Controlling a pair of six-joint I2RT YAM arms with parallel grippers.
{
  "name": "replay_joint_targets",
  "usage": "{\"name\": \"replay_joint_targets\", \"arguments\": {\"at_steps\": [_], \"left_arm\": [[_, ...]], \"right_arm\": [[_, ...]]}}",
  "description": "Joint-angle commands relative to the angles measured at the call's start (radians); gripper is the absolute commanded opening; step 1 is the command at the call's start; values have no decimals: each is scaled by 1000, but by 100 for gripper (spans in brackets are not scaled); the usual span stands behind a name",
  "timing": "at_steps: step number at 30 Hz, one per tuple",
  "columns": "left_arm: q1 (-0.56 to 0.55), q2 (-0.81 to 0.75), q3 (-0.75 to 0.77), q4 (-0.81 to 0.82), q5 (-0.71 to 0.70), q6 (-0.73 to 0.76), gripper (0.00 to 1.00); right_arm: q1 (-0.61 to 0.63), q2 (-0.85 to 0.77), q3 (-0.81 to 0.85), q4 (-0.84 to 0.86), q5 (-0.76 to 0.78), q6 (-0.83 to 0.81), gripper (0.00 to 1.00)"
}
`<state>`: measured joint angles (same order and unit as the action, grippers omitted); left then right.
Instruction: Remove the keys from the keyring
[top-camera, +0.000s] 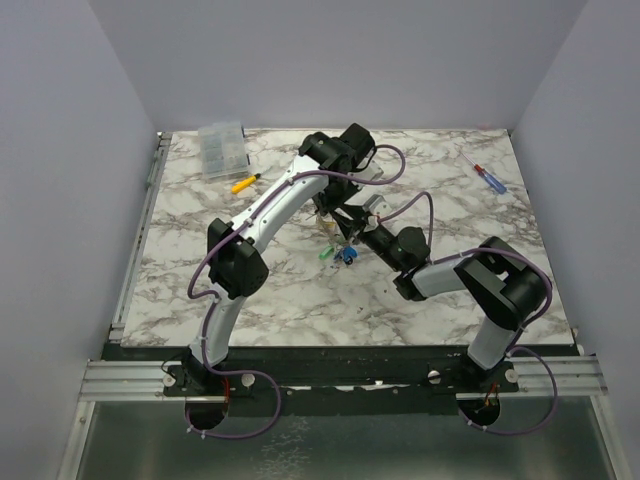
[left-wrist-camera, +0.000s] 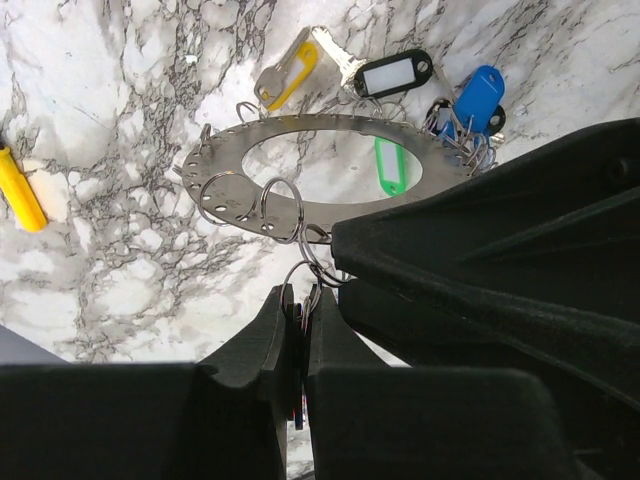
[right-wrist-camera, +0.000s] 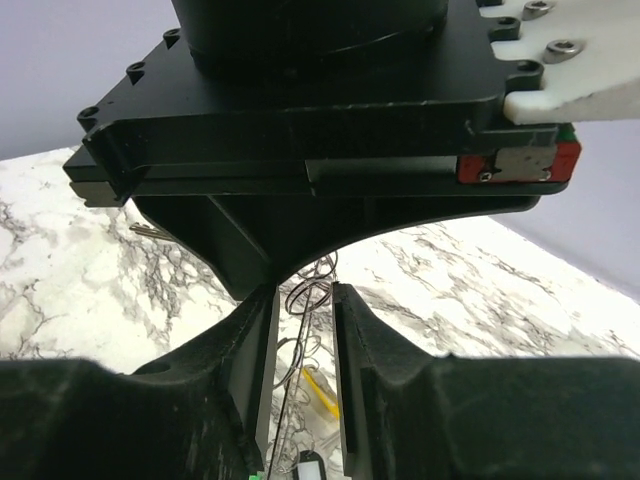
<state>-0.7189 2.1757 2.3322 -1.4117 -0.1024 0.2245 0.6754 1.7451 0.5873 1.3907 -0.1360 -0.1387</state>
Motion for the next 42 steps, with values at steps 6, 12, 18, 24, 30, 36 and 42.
{"name": "replay_joint_targets", "arguments": {"at_steps": [6, 12, 18, 24, 30, 36, 42], "left_arm": [[-7, -68, 0, -7, 28, -9, 0], [-7, -76, -19, -11, 44, -5, 0], [-8, -75, -22, -13, 50, -4, 0], [-15, -69, -19, -12, 58, -2, 0], [-22, -68, -23, -11, 54, -2, 0], [-18, -69, -16, -13, 44, -1, 0], [27, -68, 0, 2, 24, -1, 0]], "right_arm": [[4, 5, 16, -40, 62, -48, 23], [4, 12, 23, -45, 76, -50, 24], [4, -7, 23, -20, 34, -50, 26], [4, -25, 39, -66, -18, -52, 24], [4, -33, 48, -86, -25, -54, 21], [4, -40, 57, -133, -40, -60, 1], [4, -62, -1, -61, -90, -109, 1]]}}
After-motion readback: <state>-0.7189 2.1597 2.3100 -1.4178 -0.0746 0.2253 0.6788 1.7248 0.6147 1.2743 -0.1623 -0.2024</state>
